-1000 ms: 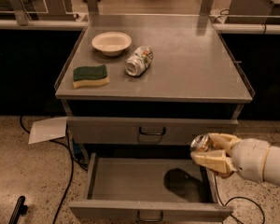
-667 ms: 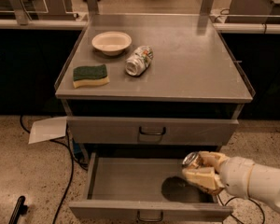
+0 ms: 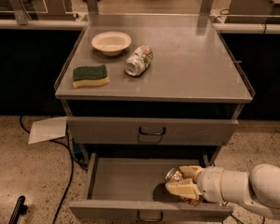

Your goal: Place orange can into middle drawer

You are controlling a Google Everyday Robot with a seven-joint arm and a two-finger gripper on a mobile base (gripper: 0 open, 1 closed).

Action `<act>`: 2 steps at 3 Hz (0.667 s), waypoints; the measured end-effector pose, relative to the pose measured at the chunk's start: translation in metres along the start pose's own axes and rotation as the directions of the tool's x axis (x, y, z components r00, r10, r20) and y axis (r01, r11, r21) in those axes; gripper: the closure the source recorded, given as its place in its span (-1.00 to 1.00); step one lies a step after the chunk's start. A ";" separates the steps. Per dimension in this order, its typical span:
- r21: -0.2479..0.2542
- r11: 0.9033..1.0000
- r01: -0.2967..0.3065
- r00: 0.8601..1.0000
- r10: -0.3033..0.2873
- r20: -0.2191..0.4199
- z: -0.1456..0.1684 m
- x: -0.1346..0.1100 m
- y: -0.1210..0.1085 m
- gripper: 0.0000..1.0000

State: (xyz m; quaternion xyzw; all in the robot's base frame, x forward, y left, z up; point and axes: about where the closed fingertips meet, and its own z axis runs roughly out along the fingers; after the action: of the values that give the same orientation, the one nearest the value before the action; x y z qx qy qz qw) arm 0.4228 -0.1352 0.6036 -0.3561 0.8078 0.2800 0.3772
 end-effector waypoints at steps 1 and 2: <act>-0.079 0.997 0.015 0.999 -0.019 -0.042 0.042 0.002 0.005 1.00; -0.136 0.990 0.044 0.996 -0.054 -0.075 0.075 -0.001 0.008 1.00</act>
Offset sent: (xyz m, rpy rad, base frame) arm 0.0407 0.0887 -0.0568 -0.0396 0.0798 0.2317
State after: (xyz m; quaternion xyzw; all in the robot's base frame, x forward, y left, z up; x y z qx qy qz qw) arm 0.4477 -0.0761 0.5643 -0.4111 0.7923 0.3102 0.3273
